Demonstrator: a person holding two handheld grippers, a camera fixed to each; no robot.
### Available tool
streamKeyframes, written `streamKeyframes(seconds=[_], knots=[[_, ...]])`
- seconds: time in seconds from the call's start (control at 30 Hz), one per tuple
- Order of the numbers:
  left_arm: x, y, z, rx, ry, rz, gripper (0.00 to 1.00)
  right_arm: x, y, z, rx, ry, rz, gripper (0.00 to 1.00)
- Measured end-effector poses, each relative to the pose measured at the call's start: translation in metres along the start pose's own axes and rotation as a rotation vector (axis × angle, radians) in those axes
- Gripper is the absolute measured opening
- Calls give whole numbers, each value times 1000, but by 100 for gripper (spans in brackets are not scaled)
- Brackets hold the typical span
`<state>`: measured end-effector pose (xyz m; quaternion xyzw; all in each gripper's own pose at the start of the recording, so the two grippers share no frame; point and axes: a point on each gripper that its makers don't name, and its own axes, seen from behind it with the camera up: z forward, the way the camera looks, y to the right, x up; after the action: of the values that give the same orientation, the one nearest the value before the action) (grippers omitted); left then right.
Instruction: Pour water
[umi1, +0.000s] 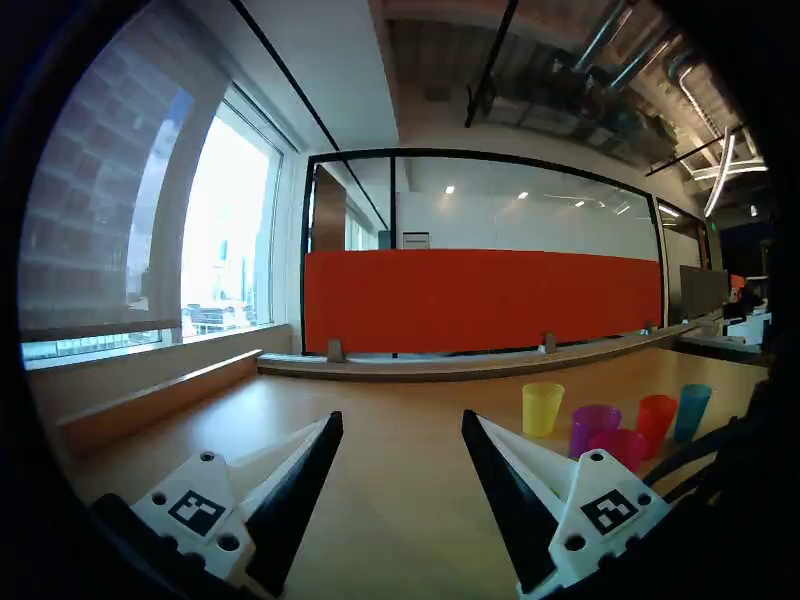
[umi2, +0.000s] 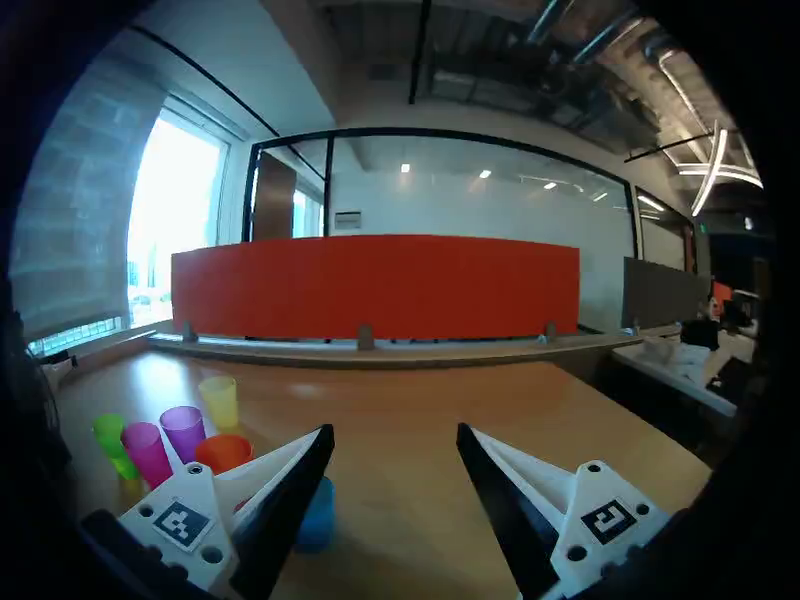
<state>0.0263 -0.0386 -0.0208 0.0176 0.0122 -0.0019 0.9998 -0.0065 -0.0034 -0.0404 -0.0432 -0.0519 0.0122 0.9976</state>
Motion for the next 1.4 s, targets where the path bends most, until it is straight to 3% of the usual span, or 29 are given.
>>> streamKeyframes(seconds=[0.37, 0.77, 0.97, 1.4], knots=[[-4, 9, 4, -2, -2, -10, 88, -6, 1, 0, -4, -15, -12, 95], [6, 19, 3, 2, 16, 13, 88, -9, 1, 2, -5, -23, -17, 95], [5, 27, 7, -11, 25, -3, 88, -7, 0, 1, -6, -23, -11, 95], [-6, 29, 11, -10, 33, -14, 88, -3, -2, -2, -3, -21, -14, 95]])
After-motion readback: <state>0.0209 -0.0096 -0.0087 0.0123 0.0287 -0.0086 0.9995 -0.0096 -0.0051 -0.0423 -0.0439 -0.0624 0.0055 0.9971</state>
